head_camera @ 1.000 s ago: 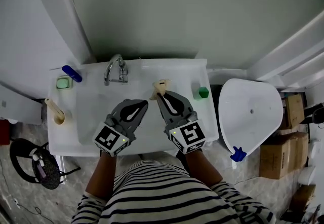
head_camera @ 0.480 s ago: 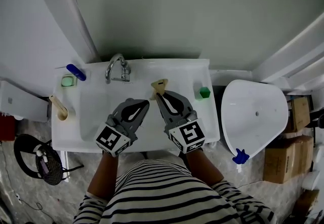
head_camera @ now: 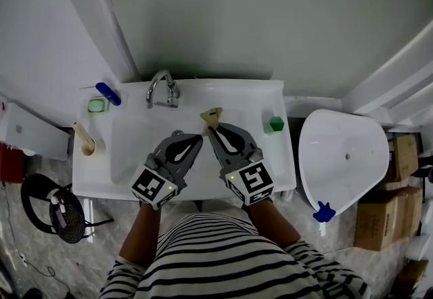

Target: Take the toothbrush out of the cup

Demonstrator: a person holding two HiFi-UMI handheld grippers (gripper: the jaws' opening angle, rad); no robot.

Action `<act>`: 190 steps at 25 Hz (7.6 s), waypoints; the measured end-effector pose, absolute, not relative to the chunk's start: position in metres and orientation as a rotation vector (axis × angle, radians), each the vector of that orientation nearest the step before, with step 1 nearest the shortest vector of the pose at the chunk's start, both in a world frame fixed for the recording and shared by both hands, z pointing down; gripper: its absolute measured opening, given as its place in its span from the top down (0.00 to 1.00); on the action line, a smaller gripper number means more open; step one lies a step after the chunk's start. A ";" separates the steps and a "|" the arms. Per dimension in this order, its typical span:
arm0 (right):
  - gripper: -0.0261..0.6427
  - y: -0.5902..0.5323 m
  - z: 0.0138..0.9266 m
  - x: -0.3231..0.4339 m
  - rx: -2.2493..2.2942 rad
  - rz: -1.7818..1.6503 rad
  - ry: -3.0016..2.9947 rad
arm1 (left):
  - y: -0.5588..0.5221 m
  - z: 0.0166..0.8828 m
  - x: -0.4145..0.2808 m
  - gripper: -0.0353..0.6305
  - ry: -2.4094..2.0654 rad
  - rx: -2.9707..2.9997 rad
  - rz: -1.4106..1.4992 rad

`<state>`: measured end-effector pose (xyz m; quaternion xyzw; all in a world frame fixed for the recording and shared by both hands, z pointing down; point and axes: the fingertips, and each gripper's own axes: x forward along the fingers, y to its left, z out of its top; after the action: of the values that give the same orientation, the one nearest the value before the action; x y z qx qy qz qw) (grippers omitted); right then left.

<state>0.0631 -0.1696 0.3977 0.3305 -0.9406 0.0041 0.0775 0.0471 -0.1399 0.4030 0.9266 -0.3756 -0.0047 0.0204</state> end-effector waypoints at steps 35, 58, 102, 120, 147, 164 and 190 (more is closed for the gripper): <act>0.91 -0.138 0.410 -0.106 0.948 0.046 -2.804 | -0.109 0.414 -0.132 0.94 -1.210 2.847 -0.014; 0.91 -0.093 0.418 -0.292 1.006 0.012 -2.778 | -0.073 0.444 -0.361 0.92 -1.324 2.744 -0.005; 0.91 -0.111 0.426 -0.312 1.039 -0.023 -2.676 | -0.145 0.600 -0.417 0.72 -1.185 2.464 0.407; 0.91 -0.110 0.421 -0.306 1.060 -0.025 -2.685 | -0.142 0.575 -0.420 0.89 -1.211 2.478 0.355; 0.91 -0.108 0.406 -0.297 1.096 -0.048 -2.735 | -0.125 0.413 -0.400 0.89 -1.345 2.742 0.114; 0.91 -0.121 0.401 -0.223 1.116 -0.007 -2.735 | -0.127 0.388 -0.290 0.89 -1.247 2.801 0.102; 0.91 -0.151 0.390 -0.060 1.064 -0.019 -2.775 | -0.150 0.371 -0.106 0.89 -1.296 2.802 0.117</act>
<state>-0.0603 -0.1512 0.3897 0.3568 -0.9303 -0.0064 0.0847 -0.1057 -0.1500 0.3710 0.9067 -0.4193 0.0378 0.0263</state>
